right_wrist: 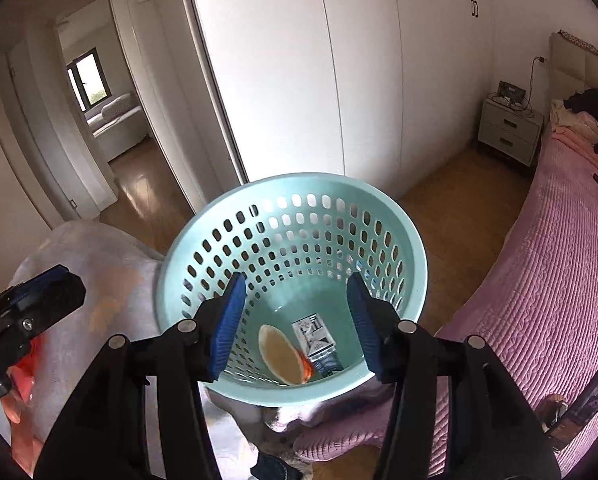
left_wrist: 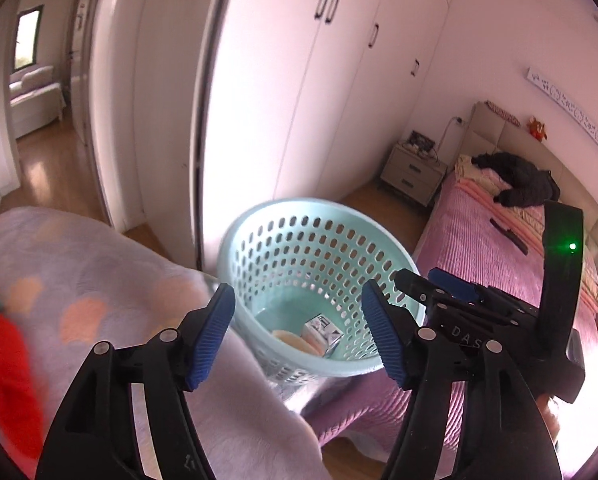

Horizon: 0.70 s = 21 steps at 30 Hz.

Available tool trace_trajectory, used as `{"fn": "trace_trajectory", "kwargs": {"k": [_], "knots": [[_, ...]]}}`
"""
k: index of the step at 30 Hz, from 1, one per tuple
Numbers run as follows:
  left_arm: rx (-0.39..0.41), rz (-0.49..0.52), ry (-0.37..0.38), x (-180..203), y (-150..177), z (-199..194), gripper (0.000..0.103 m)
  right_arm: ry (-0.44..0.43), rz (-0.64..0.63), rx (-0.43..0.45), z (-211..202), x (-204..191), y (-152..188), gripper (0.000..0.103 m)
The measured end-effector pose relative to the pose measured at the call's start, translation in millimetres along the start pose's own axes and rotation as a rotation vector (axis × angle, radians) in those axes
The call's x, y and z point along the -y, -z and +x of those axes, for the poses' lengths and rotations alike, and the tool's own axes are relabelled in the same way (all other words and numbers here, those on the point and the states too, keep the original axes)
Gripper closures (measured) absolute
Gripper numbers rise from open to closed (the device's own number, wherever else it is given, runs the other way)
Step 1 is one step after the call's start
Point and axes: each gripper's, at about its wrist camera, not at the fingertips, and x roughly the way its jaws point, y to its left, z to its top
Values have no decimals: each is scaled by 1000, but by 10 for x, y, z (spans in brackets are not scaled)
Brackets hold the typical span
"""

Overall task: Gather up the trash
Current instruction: 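Release the cup and carton into the mint-green basket with both tools, then grasp the white milk carton with the left tool while the right tool grasps the clear bottle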

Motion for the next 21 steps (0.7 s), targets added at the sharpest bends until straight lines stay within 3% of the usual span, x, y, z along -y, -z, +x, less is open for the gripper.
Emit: {"fn": "trace_trajectory", "kwargs": {"k": [10,15,17,21], "knots": [[195,-118,-182,-481,329,-1446,37,-223,-130,114,-601,-962,112,51],[238,-234,-377,-927,622,-2200,25,-348,-246,111,-824,-1661,284,49],[208,-275,-465,-1118,717,-2386,18,-388,-292,109,-894,-1938,360,48],[165,-335,-649,-1521,910,-2653,18,-451,-374,91,-979,-2475,584,44]]}}
